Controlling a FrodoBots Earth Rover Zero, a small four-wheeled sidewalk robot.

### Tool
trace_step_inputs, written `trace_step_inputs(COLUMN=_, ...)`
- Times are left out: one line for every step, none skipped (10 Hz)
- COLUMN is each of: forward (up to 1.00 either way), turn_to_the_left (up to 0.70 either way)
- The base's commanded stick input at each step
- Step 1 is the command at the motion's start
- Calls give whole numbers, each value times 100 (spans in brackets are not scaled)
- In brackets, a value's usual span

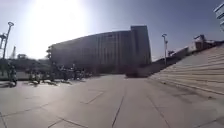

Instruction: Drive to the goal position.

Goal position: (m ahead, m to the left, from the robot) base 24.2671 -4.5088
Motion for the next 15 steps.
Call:
trace_step_inputs(forward=100, turn_to_the_left=-3)
trace_step_inputs(forward=100, turn_to_the_left=-8)
trace_step_inputs(forward=100, turn_to_the_left=-13)
trace_step_inputs(forward=100, turn_to_the_left=-15)
trace_step_inputs(forward=100, turn_to_the_left=-9)
trace_step_inputs(forward=100, turn_to_the_left=-4)
trace_step_inputs(forward=100, turn_to_the_left=0)
trace_step_inputs(forward=100, turn_to_the_left=0)
trace_step_inputs(forward=100, turn_to_the_left=0)
trace_step_inputs(forward=100, turn_to_the_left=0)
trace_step_inputs(forward=100, turn_to_the_left=0)
trace_step_inputs(forward=100, turn_to_the_left=0)
trace_step_inputs(forward=100, turn_to_the_left=0)
trace_step_inputs(forward=100, turn_to_the_left=0)
trace_step_inputs(forward=100, turn_to_the_left=0)
